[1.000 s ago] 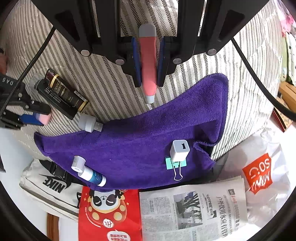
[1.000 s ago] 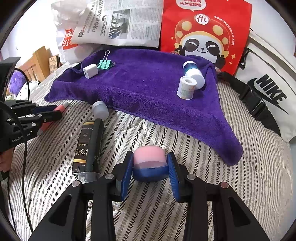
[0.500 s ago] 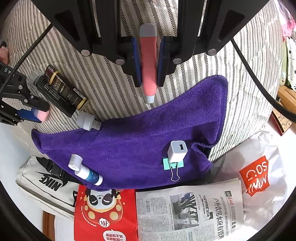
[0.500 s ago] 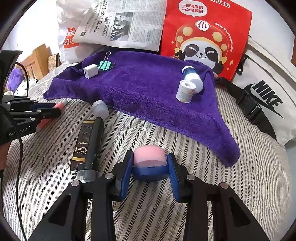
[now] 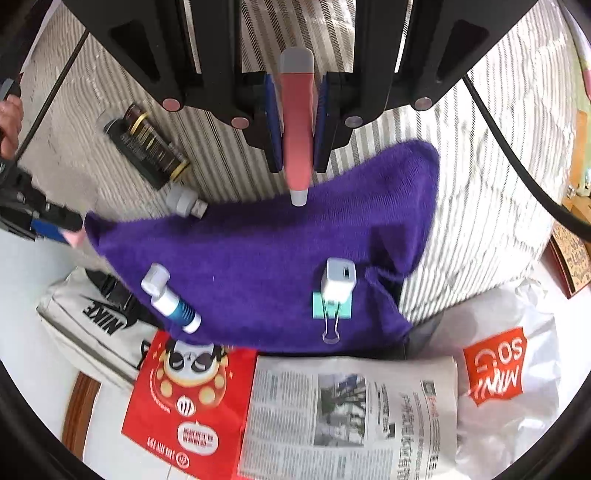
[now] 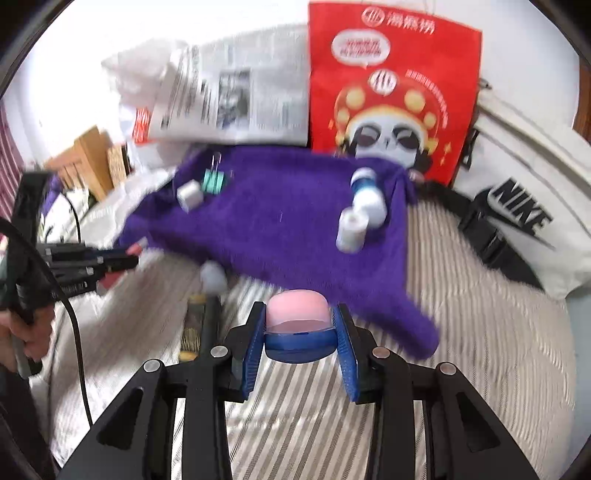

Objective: Organize rigid objects
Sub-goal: 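Carry the pink tube and pink container onto the purple towel and release both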

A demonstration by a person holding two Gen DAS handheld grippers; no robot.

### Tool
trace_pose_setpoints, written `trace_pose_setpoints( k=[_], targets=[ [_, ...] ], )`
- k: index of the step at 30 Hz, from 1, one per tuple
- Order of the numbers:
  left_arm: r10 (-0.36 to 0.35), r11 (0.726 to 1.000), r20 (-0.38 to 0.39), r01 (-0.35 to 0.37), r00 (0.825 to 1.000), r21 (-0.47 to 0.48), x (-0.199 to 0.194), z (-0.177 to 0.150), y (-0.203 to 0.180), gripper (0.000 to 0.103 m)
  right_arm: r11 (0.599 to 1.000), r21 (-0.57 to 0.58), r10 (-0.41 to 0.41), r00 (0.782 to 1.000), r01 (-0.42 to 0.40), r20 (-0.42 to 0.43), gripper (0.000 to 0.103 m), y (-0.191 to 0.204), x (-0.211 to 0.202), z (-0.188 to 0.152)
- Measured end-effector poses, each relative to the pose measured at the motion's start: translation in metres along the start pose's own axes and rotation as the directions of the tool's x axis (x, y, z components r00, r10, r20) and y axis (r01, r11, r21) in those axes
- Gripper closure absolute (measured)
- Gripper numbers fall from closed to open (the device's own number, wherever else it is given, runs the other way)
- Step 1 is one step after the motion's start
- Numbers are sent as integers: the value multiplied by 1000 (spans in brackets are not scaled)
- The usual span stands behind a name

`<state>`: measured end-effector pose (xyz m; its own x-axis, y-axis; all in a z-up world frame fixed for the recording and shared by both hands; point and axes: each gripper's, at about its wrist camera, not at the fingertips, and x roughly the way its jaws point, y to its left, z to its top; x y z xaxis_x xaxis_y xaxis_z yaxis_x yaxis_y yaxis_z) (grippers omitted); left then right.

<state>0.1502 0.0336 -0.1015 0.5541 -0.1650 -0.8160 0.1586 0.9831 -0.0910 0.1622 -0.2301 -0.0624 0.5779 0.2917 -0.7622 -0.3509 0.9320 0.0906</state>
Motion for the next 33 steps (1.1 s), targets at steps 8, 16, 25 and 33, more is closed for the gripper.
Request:
trace_pose_setpoints(
  k=[8,16,25,33],
  targets=[
    [-2,1000,32,2,999,-13,-5,37,12,86,999,38,-23,1000,23,15,66,-23,14,48],
    [8,999,51,-6,999,-37,9,70,25,86,993,115,26,999,-28,20,66,-37,39,60],
    [7,999,37,-6,999,-50,27,65,37,86,996,91,0,1000,-2,26,66,-34,51,49],
    [-60,998,27,60,998,19,29,90,18,86,996,85,-4,1000,3,17,66,-31,54,44]
  ],
)
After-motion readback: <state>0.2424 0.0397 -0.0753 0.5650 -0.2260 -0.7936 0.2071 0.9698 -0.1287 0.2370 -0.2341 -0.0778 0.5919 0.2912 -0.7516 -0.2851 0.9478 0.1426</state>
